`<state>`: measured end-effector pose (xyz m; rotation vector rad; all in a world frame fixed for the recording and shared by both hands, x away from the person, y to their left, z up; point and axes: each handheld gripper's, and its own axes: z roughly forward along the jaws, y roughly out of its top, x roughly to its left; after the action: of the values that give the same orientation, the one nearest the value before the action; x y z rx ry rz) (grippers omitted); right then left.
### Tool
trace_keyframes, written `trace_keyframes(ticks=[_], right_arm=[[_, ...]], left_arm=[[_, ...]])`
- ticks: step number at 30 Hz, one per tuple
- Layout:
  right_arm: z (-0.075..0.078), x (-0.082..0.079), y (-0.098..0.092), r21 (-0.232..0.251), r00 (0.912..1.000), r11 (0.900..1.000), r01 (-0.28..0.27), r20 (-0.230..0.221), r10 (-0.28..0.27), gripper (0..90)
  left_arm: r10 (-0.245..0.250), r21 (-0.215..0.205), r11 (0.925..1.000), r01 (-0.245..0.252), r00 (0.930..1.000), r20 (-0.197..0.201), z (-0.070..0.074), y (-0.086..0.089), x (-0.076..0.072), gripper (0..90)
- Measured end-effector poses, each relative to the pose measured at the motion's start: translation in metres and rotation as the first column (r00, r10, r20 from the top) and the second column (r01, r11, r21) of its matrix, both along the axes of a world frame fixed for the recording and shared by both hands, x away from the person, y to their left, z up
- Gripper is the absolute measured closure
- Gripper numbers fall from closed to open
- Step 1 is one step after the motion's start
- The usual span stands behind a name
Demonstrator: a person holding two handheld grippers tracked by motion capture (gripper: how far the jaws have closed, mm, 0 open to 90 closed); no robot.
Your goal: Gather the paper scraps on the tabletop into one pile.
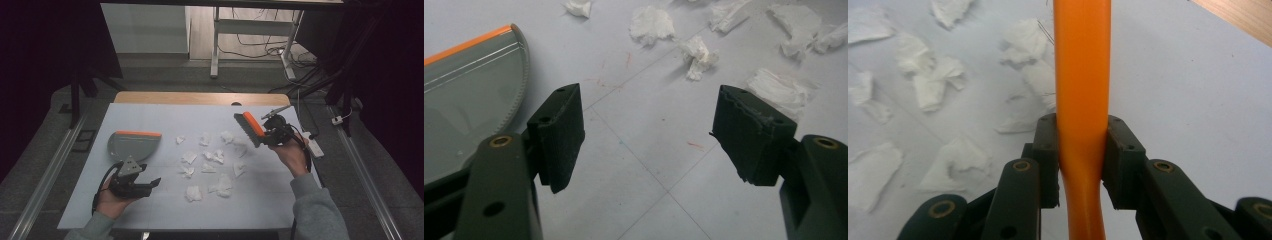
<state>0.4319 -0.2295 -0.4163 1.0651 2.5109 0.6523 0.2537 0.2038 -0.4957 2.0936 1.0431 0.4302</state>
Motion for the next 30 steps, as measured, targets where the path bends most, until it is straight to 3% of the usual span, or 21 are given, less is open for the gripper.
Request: trace_keyframes(ticks=[8,17,24,26,30], right_arm=[[0.000,0.032,0.016,-0.101,0.9979,0.995,0.020,-0.059,-0.026,71.3],[-0.011,0.053,0.041,-0.229,0.9908,0.973,0.006,-0.130,-0.037,71.3],[-0.025,0.055,0.057,-0.274,0.9817,0.961,-0.048,-0.190,-0.005,71.3],[-0.026,0.052,0.064,-0.280,0.9817,0.958,-0.055,-0.190,0.001,71.3],[-0.029,0.044,0.077,-0.315,0.9822,0.944,-0.095,-0.184,0.037,71.4]], left_arm=[[-0.010,0.006,0.9999,0.010,0.9999,-0.003,-0.002,-0.001,0.001,29.4],[-0.023,0.008,0.9997,0.023,0.9996,-0.019,-0.006,-0.001,-0.001,29.4],[-0.039,0.022,0.9990,0.040,0.9987,-0.033,-0.009,-0.005,0.000,29.4],[-0.040,0.021,0.9990,0.040,0.9986,-0.035,-0.010,-0.005,0.000,29.4],[-0.045,0.024,0.9987,0.045,0.9984,-0.036,-0.010,-0.006,0.000,29.6]])
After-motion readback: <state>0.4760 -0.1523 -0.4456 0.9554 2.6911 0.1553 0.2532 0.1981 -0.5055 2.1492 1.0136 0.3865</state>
